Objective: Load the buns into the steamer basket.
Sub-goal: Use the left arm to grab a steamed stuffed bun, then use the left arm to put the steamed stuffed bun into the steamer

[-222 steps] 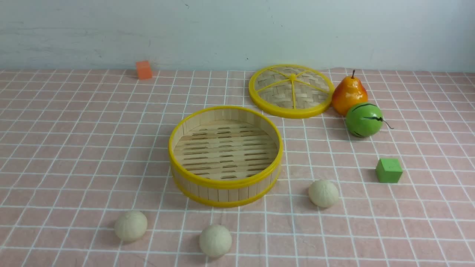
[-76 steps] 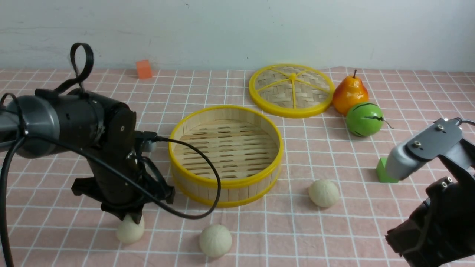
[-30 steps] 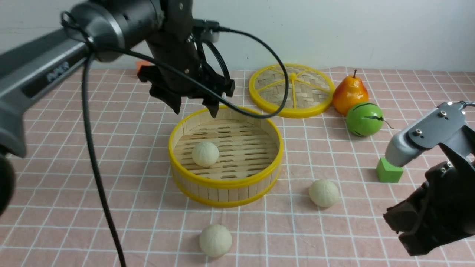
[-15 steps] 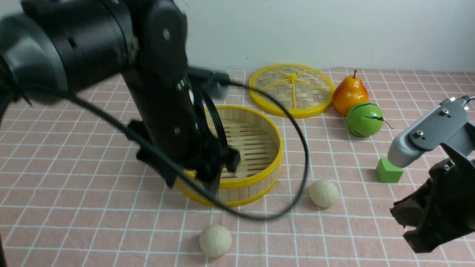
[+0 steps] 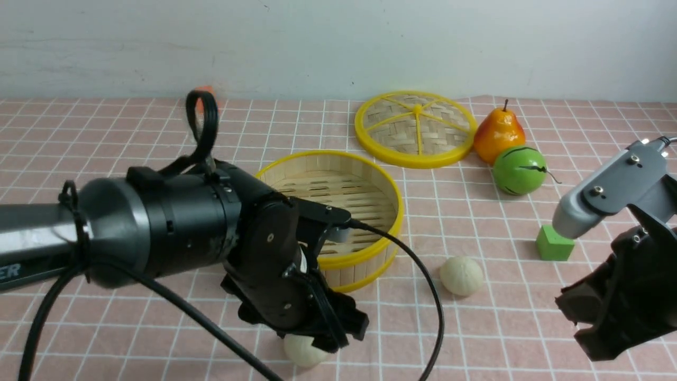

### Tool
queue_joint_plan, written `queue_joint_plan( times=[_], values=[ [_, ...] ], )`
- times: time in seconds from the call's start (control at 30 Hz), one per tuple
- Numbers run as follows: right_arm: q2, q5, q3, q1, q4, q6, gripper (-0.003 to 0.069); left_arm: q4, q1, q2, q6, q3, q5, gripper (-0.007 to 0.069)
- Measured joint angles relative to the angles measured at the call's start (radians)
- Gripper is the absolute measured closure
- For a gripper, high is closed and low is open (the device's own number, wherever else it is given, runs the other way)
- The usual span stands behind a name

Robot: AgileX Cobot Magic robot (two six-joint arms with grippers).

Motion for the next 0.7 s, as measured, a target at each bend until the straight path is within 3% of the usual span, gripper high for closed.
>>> queue_joint_plan(
  times=[0.23,0.4,0.47,0.57,0.7],
  values=[
    [0.000,0.000,0.000,0.000,0.000,0.001,0.0577,0.029,0.000,0.079,0.000,0.002,-0.022,0.0121],
    [0.000,0.000,0.000,0.000,0.000,0.001,0.0575,0.039,0.000,0.078,0.000,-0.017,0.014,0.0313],
    [0.000,0.000,0.000,0.000,0.000,0.001,0.0575,0.044,0.000,0.078,0.006,-0.075,0.082,0.0456],
    [0.000,0.000,0.000,0.000,0.000,0.002,0.0572,0.046,0.000,0.078,0.025,-0.164,0.149,0.0581],
    [0.000,0.000,0.000,0.000,0.000,0.002,0.0570,0.079,0.000,0.079,0.052,-0.314,0.212,0.0627]
  ],
)
